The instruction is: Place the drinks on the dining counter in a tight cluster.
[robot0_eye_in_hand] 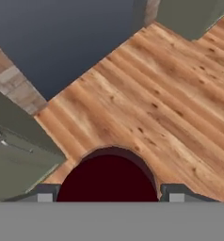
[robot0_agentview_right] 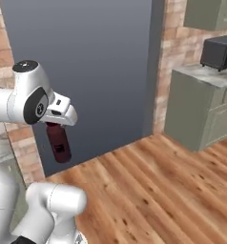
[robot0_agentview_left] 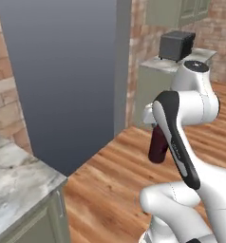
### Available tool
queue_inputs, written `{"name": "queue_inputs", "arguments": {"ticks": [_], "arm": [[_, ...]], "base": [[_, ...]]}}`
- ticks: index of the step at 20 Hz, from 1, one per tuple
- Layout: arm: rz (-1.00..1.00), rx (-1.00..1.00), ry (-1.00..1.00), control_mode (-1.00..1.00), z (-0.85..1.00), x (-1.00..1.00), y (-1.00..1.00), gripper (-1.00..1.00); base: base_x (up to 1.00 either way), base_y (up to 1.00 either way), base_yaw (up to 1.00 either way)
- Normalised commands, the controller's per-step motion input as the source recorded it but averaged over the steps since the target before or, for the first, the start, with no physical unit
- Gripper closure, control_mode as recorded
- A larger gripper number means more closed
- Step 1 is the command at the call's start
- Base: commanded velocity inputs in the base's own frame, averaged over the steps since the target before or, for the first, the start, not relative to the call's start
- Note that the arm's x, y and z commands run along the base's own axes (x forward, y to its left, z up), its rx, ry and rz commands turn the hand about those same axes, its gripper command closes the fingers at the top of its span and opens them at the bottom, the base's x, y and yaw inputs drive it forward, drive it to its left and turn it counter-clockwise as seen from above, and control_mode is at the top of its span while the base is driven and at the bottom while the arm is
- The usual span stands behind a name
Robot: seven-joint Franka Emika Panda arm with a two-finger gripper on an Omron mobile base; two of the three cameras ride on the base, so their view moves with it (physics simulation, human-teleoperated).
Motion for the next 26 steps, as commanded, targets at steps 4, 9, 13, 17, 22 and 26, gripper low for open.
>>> {"name": "queue_inputs", "arguments": {"ticks": [4,9,13,17,22,26], "arm": [[0.00,0.00,0.00,1.00,0.00,0.00,0.00,1.00],[0.00,0.00,0.00,1.00,0.00,0.00,0.00,1.00],[0.00,0.00,0.00,1.00,0.00,0.00,0.00,1.00],[0.00,0.00,0.00,1.00,0.00,0.00,0.00,1.00],[0.00,0.00,0.00,1.00,0.00,0.00,0.00,1.00],[0.00,0.00,0.00,1.00,0.00,0.00,0.00,1.00]], "base": [[0.51,-0.08,-0.68],[0.52,-0.05,-0.68],[0.58,-0.05,-0.66],[0.63,-0.03,-0.65],[0.97,0.14,-0.34],[1.00,0.24,-0.14]]}}
